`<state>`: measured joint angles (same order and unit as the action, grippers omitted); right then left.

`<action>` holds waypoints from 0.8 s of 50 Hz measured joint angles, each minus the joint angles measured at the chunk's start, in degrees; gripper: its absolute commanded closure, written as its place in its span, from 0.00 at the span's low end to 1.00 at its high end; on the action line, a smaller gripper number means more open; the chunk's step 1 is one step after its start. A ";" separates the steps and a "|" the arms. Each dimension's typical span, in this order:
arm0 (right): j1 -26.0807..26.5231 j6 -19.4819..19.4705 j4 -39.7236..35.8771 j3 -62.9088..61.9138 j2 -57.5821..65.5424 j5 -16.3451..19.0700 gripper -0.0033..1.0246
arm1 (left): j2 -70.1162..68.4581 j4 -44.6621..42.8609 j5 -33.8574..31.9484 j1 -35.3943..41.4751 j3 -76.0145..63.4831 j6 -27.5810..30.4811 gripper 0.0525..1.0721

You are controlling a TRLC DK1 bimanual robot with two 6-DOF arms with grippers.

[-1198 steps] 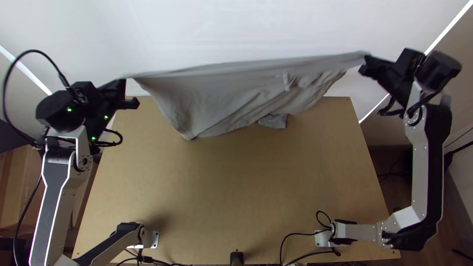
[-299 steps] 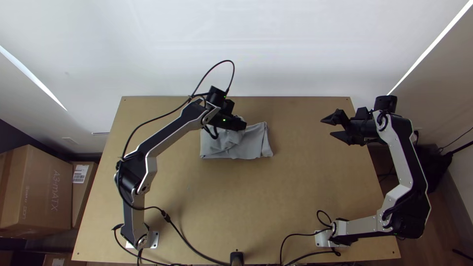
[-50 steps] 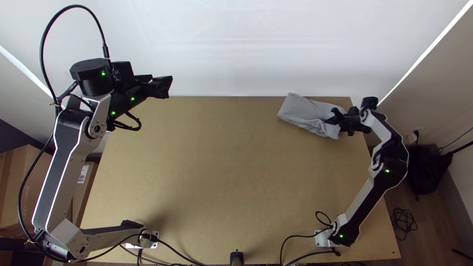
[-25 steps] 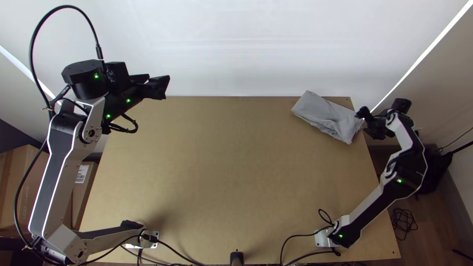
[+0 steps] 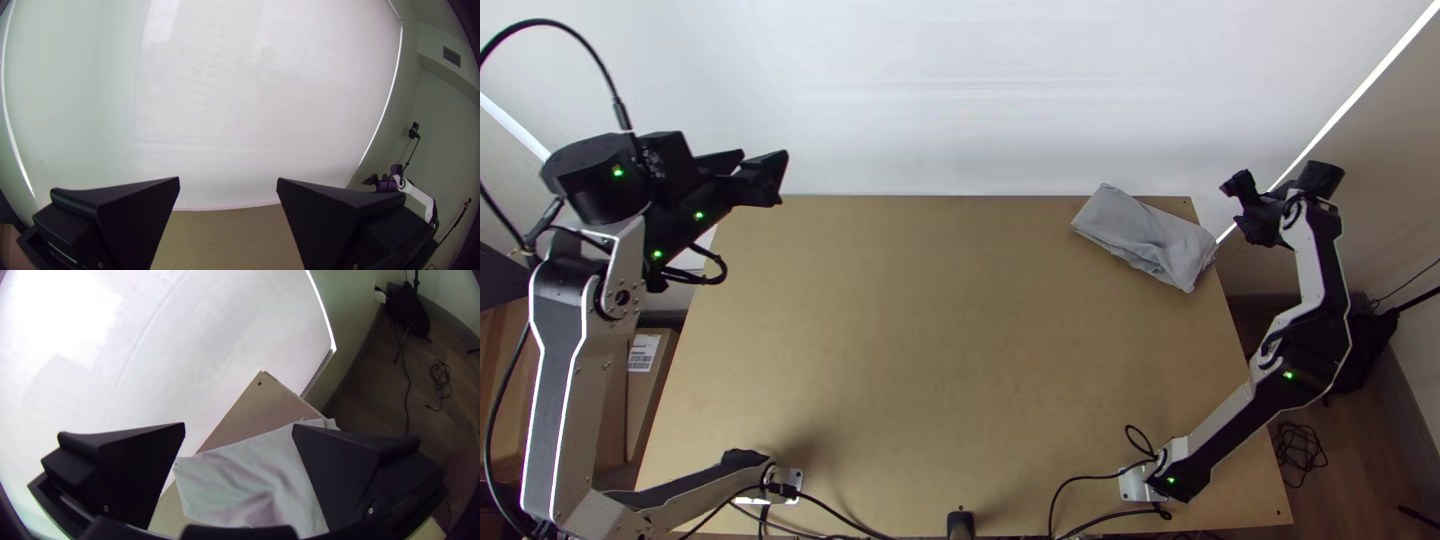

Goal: Fold the t-shirt

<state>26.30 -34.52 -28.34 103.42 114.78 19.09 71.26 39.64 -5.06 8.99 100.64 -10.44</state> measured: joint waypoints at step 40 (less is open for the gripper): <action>1.29 14.34 1.03 -12.07 -20.83 -1.77 0.04 | -18.51 -13.40 1.68 -10.67 -15.39 0.07 0.05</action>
<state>27.59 -20.18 -27.31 91.35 93.95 17.32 52.75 26.24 -3.38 -1.67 85.25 -10.37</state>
